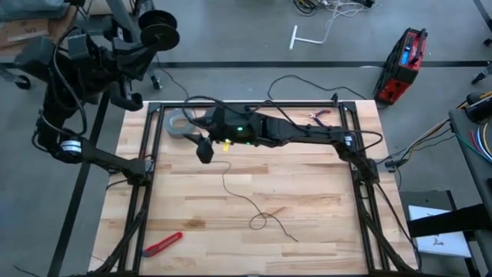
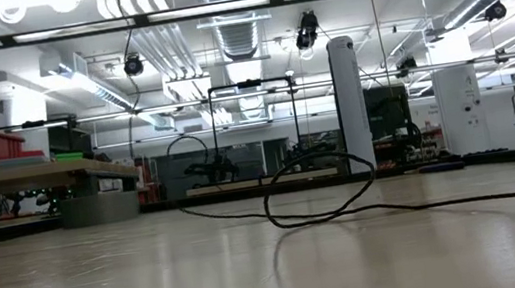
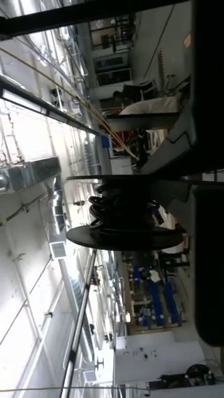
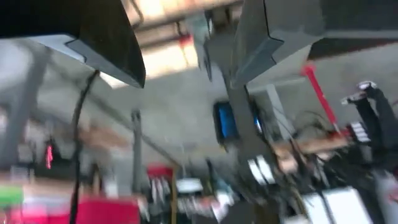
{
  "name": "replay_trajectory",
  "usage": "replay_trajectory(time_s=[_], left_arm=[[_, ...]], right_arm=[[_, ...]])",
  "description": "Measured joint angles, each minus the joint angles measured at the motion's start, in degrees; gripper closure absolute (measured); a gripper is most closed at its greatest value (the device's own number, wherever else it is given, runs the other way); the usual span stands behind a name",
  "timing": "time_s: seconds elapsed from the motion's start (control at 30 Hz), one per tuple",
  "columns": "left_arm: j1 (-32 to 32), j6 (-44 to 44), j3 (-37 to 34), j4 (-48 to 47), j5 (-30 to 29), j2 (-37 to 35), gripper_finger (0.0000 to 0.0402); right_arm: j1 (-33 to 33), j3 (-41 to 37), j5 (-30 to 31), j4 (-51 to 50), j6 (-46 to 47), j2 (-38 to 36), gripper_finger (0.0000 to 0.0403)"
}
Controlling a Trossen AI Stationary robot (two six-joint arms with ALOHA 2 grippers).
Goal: Coil cords
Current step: Coil the black wire on the black spool
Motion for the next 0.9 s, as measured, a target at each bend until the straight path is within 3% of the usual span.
replay_trajectory(time_s=[0.2,0.4,0.6,0.9], left_arm=[[0.0,-0.6,0.0,1.9,-0.1,0.6,0.0401],[0.0,-0.2,0.0,1.8,-7.1,0.2,0.0401],[0.0,0.6,0.0,2.1,-8.0,-0.7,0.0402],[0.0,-1.7,0.0,3.8,-7.4,0.4,0.0402]], right_arm=[[-1.0,-0.1,0.1,-4.9,2.4,0.7,0.0162],[-0.6,-0.1,0.3,-7.0,0.2,-1.2,0.0164],[-0.5,0.2,3.0,-11.0,0.2,-2.5,0.0171],[-0.5,0.0,0.8,-5.5,0.7,2.6,0.0151]])
